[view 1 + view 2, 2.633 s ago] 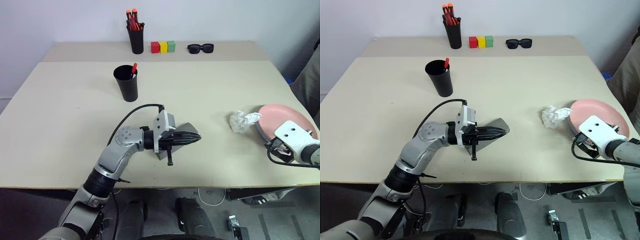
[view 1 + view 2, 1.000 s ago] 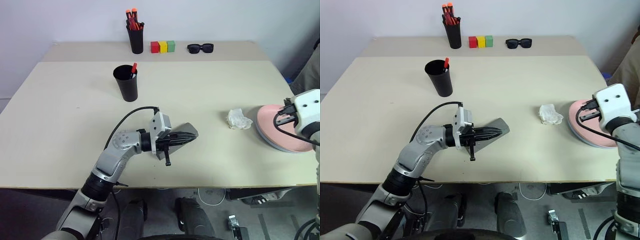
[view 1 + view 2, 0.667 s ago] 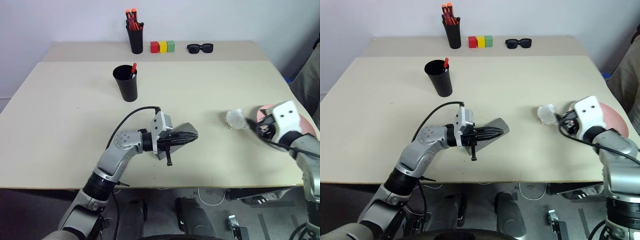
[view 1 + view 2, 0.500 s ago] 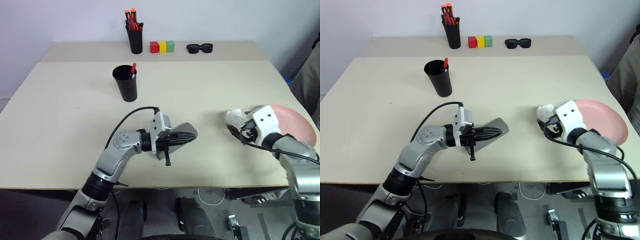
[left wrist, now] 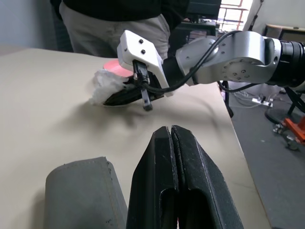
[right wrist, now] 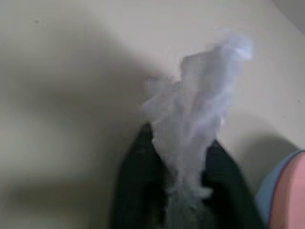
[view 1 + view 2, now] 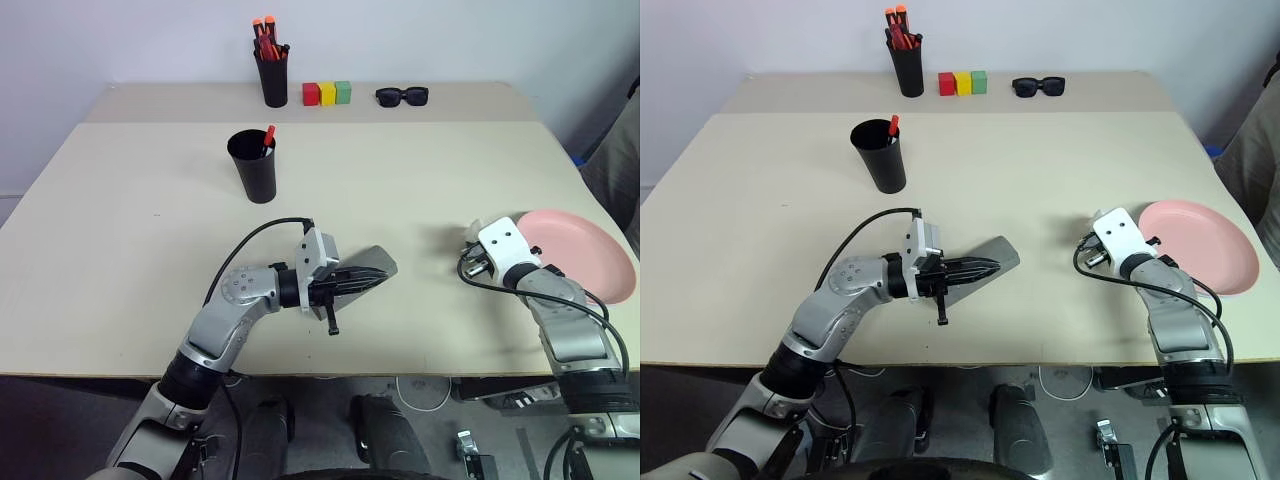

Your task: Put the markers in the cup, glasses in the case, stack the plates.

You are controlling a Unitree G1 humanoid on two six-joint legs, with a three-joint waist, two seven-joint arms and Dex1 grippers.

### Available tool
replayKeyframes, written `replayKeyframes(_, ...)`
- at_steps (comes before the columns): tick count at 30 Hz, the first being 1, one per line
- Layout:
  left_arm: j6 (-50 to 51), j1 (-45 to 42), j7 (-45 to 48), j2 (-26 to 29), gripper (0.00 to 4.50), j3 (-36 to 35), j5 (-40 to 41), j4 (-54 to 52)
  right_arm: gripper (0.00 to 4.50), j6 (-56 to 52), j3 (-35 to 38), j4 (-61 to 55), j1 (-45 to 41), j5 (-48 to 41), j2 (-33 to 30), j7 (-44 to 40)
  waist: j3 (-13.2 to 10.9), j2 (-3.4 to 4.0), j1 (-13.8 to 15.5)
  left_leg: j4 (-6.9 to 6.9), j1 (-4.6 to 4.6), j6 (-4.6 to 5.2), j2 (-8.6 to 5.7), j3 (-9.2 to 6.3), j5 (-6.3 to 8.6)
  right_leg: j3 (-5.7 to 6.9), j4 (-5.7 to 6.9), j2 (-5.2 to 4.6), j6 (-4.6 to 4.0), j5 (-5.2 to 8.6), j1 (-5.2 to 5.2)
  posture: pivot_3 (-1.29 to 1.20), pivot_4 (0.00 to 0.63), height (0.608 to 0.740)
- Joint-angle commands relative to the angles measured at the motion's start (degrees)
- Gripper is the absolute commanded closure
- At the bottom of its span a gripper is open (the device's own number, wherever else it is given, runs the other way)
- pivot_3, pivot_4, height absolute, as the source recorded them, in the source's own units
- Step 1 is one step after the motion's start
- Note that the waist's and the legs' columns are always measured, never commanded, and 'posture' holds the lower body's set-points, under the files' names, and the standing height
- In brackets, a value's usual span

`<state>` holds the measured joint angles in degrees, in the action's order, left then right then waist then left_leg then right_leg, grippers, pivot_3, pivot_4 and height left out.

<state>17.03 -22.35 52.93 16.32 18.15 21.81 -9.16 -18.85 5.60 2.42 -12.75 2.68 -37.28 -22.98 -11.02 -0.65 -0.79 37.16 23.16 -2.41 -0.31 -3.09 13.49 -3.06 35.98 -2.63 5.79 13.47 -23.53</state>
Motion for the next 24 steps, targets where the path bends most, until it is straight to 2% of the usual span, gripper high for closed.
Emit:
replayKeyframes(1,-0.4,0.0,0.0,-0.3,4.5,-0.8,0.5,-1.7,4.46,-2.6,6.6,-8.9,0.8,-1.5,-2.1,1.0,0.0,0.0,0.0,0.0,0.0,0.0,0.0,0.0,0.0,0.0,0.0,0.0,0.0,0.0,0.0,0.0,0.15,0.74)
replayKeyframes(5,-0.5,-0.7,0.4,-0.6,4.5,-1.3,0.9,-0.4,4.46,-8.1,16.8,-14.3,3.4,-3.2,-3.7,2.3,0.0,0.0,0.3,0.01,0.02,0.0,0.0,-0.02,0.0,0.01,0.0,0.0,0.0,0.0,0.0,0.0,0.15,0.74)
replayKeyframes(8,-0.6,-0.9,0.8,-0.7,4.5,-1.8,1.2,0.4,4.46,-10.6,20.2,-13.6,5.3,-2.3,-4.9,3.2,0.0,0.0,0.1,0.01,0.03,0.0,0.0,-0.03,0.0,0.02,-0.03,0.0,0.01,0.01,0.01,0.0,0.15,0.74)
replayKeyframes(11,-0.8,-1.2,1.2,-1.0,4.5,-2.1,1.0,1.4,3.21,-11.1,21.5,-11.5,7.0,-1.8,-6.1,3.3,0.0,0.0,0.0,0.0,0.02,0.0,0.0,-0.03,0.0,0.02,-0.03,0.01,-0.01,0.01,0.01,0.0,0.15,0.74)
replayKeyframes(17,-1.1,-1.7,-0.1,-0.6,4.5,-4.5,0.7,2.1,0.07,-9.0,20.8,-10.0,6.6,-0.6,-7.7,3.8,0.0,0.03,-0.2,0.0,0.01,0.0,0.01,0.02,0.0,0.0,-0.01,0.01,-0.01,0.01,-0.02,0.0,0.15,0.74)
replayKeyframes(20,-1.4,-0.9,-1.1,0.8,4.5,-6.7,0.2,2.0,0.07,-6.9,20.0,-10.2,6.0,-1.6,-8.4,2.0,0.0,0.03,-0.3,0.0,0.01,0.0,0.01,0.01,0.0,0.0,-0.01,0.02,-0.01,0.01,-0.02,0.0,0.15,0.74)
replayKeyframes(24,-0.8,1.4,-5.2,4.1,4.5,-14.2,1.1,1.3,0.07,-5.3,18.4,-13.4,4.6,-8.0,-7.2,-5.2,0.0,0.03,-0.4,-0.02,0.01,0.0,0.02,0.02,0.0,0.0,-0.01,0.02,0.0,0.01,-0.02,0.0,0.15,0.74)
